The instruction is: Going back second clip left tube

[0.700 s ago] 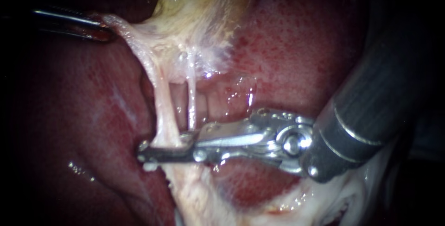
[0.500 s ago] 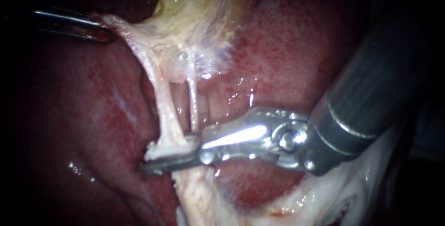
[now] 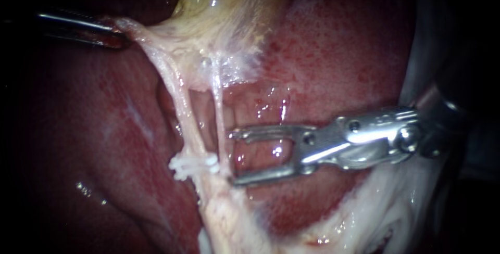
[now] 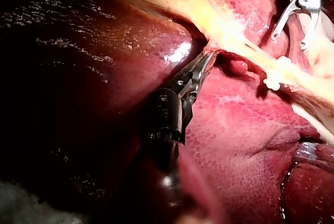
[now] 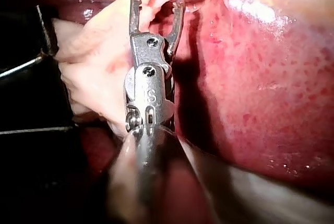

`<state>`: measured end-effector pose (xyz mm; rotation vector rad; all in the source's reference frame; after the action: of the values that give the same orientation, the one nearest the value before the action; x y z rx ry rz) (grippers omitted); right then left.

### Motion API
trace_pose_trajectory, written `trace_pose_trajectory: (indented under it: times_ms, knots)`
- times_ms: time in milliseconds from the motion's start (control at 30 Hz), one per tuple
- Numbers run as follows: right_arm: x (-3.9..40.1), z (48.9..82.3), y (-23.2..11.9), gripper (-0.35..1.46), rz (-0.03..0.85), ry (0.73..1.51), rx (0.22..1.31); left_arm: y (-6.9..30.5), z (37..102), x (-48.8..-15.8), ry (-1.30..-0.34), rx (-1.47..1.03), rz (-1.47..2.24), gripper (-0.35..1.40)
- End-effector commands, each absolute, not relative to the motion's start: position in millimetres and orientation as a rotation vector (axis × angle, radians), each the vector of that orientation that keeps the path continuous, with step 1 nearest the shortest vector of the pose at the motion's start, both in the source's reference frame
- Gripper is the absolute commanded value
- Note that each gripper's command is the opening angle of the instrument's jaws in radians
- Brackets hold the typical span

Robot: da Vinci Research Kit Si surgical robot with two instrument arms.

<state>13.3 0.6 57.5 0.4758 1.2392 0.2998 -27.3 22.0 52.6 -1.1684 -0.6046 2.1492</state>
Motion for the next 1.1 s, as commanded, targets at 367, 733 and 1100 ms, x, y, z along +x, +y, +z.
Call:
trace_pose_trajectory:
  times_ms: [367,733,1100]
  knots:
    - [6.5,54.8,2.8,0.5,0.196,1.181,0.38,22.0,52.8,-27.4,-0.604,-1.169,2.15,-0.35]
    - [5.5,54.7,2.8,0.5,0.189,1.178,0.371,20.8,55.6,-29.3,-0.597,-1.173,2.158,-0.35]
    - [5.4,54.6,2.8,0.5,0.189,1.178,0.371,19.6,58.9,-31.1,-0.617,-1.167,2.175,-0.35]
